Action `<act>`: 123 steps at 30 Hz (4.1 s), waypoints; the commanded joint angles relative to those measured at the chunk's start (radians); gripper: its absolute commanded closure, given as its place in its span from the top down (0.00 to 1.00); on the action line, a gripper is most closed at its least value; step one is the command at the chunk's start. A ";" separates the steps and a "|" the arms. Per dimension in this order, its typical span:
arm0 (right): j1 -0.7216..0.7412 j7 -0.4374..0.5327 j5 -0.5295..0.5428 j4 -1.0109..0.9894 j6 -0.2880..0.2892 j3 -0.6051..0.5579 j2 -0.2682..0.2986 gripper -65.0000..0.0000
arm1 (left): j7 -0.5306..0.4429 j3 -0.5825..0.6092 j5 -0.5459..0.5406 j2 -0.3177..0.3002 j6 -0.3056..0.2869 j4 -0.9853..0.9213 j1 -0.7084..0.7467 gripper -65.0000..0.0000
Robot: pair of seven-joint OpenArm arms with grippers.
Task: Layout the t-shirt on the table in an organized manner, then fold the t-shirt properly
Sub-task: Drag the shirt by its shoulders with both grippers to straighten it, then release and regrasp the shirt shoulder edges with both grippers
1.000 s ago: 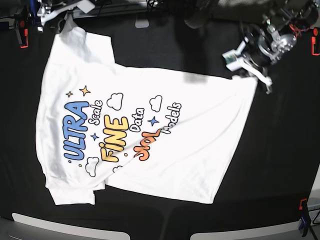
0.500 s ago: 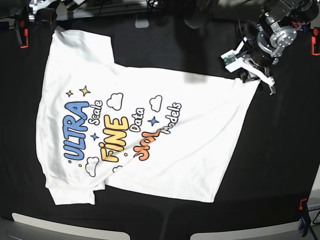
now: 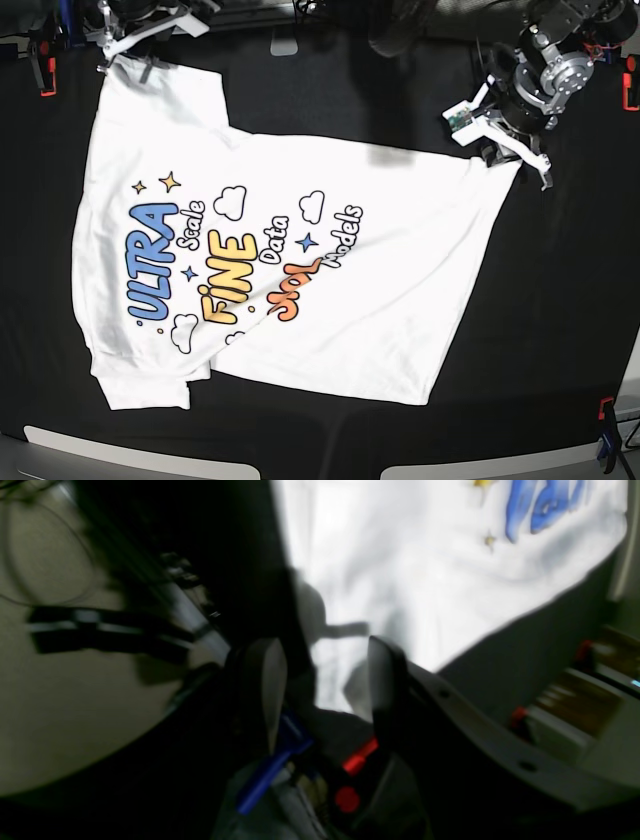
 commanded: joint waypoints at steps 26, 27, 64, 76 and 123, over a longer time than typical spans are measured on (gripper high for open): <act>0.224 0.105 0.031 -0.191 0.053 0.004 -0.063 0.31 | -0.005 -0.007 0.010 -0.011 0.087 0.018 -0.005 0.00; 0.224 0.105 0.032 -0.191 0.053 0.004 -0.069 0.27 | -0.004 -0.006 0.010 -0.011 0.087 0.018 -0.005 0.00; -0.389 -0.078 -0.421 0.071 -0.047 0.004 -0.068 0.00 | 0.422 -0.007 0.201 -0.011 0.208 0.079 0.147 0.00; -0.399 -0.080 -0.519 0.128 -0.088 0.064 -0.068 0.00 | 0.249 -0.007 0.275 -0.010 0.245 0.079 0.177 0.00; 0.290 0.076 0.187 -0.142 0.014 0.386 -0.124 0.00 | 0.056 -0.081 -0.217 0.161 0.334 -0.220 -0.304 0.00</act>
